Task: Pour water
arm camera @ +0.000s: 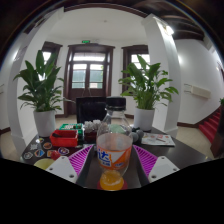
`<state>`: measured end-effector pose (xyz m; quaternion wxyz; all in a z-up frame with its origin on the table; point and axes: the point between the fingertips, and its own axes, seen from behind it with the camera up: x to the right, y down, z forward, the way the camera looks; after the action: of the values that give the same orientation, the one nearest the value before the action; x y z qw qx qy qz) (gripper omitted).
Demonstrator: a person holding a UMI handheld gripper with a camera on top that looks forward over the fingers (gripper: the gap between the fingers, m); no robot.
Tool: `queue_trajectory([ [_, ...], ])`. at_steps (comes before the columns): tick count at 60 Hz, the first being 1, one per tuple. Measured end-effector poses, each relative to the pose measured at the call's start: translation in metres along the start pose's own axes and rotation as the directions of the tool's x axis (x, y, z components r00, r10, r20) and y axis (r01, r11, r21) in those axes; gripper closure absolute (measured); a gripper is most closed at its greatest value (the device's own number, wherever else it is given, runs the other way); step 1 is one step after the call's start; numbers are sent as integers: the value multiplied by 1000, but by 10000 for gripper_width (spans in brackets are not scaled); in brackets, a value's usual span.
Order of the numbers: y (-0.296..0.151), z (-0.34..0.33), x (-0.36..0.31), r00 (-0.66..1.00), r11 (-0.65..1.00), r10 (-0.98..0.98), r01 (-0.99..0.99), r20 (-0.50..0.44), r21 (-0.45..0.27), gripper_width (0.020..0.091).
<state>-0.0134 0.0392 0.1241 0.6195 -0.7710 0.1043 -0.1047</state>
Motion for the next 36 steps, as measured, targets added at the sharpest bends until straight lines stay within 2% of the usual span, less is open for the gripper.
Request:
queue_trajectory([
  [8, 7, -24, -6, 999, 1000, -21, 21, 34, 9, 342],
  [23, 51, -109, -6, 995, 999, 8, -4, 99, -38, 341],
  [36, 37, -190, 10, 991, 998, 44, -39, 123, -45, 355],
])
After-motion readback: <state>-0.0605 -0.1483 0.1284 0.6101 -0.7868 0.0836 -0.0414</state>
